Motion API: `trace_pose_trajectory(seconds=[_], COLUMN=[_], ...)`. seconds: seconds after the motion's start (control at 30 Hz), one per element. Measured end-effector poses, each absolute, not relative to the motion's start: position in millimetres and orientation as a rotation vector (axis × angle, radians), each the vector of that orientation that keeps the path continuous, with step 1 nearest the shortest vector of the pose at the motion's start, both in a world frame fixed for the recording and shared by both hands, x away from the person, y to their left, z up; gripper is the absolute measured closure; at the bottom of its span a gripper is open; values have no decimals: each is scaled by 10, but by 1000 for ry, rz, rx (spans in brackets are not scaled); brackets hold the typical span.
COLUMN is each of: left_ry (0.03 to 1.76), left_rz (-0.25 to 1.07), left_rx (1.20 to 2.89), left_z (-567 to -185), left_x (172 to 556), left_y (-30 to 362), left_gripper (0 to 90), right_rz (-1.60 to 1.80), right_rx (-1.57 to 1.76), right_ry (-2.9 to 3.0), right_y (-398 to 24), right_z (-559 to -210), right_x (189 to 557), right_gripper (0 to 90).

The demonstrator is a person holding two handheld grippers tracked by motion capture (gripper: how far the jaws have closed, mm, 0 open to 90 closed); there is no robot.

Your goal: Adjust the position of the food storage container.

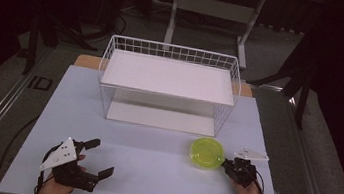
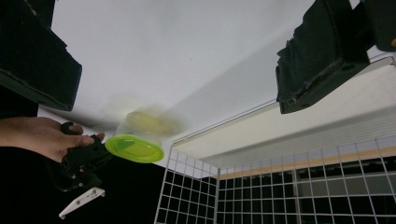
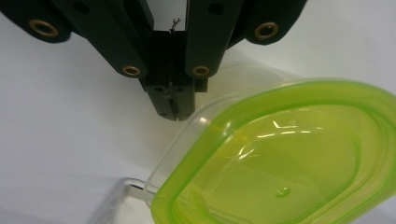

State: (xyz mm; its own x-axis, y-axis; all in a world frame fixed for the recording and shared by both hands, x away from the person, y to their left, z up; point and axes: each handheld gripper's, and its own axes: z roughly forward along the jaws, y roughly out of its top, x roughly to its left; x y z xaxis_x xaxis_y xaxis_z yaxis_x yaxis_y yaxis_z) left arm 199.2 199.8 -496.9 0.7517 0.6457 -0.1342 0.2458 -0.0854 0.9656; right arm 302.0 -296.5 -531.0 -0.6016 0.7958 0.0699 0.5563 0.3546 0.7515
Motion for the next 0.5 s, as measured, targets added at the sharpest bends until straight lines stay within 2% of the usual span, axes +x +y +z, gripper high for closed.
trace_pose_trajectory(seconds=[0.5], left_ry=[715], left_rz=[382], left_rx=[1665], left_z=[-4968], left_x=[1990], left_y=[1993], left_gripper=[12], right_rz=[1125], right_rx=[1119], right_ry=[2413], right_y=[-2480], right_z=[-5352], right_x=[3080], right_gripper=[900])
